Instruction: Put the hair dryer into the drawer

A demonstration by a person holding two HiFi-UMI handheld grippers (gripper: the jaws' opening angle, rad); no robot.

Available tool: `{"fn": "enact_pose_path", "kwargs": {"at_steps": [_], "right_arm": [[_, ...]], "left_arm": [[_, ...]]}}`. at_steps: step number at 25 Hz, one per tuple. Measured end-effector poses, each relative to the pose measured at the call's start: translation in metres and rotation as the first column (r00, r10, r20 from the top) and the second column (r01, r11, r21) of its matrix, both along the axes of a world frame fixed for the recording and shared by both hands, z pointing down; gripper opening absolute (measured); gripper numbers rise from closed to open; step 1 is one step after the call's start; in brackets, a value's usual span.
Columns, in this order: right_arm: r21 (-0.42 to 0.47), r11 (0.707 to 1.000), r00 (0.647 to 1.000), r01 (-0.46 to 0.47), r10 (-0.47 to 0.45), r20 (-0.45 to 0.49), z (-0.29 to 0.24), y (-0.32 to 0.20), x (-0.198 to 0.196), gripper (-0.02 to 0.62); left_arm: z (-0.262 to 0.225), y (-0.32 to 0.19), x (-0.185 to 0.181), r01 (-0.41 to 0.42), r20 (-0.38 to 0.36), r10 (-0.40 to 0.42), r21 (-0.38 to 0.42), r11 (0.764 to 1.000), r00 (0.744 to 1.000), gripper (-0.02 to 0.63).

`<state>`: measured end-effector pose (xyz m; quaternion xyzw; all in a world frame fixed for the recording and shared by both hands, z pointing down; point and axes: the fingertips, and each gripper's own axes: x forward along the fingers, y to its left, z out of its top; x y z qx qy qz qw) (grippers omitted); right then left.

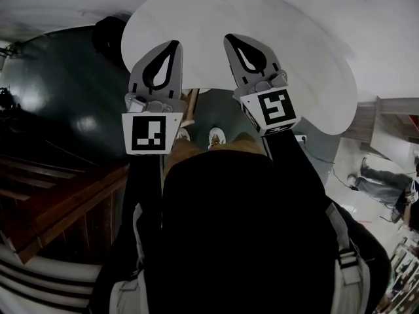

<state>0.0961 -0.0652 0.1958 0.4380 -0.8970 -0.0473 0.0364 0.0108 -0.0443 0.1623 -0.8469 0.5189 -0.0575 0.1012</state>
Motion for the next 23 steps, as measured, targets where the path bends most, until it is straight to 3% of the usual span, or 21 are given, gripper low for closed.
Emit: {"fn": "enact_pose_path", "kwargs": {"at_steps": [23], "right_arm": [[0.001, 1.000, 0.999, 0.025, -0.025, 0.019, 0.009, -0.006, -0.004, 0.026]], "left_arm": [[0.008, -0.009, -0.003, 0.011, -0.010, -0.011, -0.031, 0.999, 1.000, 0.014]]}}
